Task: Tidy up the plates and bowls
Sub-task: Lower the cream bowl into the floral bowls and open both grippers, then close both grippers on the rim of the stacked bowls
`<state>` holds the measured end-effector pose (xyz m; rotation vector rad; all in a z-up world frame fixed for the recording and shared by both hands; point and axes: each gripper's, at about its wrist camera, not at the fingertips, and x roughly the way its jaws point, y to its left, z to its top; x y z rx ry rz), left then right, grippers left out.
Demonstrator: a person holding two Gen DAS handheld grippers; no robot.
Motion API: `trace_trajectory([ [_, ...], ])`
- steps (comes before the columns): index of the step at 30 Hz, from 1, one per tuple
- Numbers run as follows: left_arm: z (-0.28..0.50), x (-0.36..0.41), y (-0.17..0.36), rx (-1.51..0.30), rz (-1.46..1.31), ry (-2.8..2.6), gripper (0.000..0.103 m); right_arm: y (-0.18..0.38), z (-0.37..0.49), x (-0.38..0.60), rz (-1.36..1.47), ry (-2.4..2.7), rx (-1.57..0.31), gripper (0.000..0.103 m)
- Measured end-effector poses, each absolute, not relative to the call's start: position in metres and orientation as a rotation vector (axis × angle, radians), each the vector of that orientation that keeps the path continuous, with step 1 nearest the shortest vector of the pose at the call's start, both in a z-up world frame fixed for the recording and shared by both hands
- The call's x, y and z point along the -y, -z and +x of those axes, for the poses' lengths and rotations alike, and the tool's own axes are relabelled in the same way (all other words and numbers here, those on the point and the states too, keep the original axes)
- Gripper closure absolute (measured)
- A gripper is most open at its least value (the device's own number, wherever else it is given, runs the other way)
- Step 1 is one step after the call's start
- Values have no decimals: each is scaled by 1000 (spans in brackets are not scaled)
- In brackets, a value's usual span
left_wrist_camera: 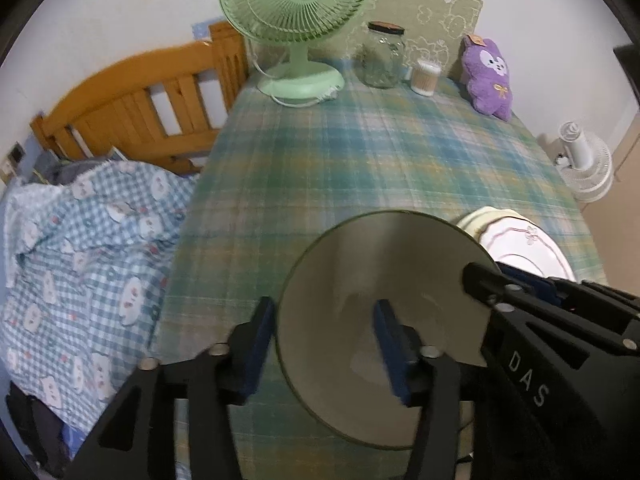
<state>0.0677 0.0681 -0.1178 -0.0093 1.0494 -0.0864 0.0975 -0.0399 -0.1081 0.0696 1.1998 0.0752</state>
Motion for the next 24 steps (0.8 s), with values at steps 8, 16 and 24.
trace_trajectory([
  [8, 73, -76, 131, -1094, -50, 146, 30, 119, 93, 51, 124, -42, -1224, 37],
  [16, 74, -73, 142, -1105, -19, 163, 31, 133, 93, 46, 125, -32, -1240, 37],
  [24, 79, -74, 148, -1113, -24, 167, 39, 140, 97, 44, 124, -20, -1223, 45],
])
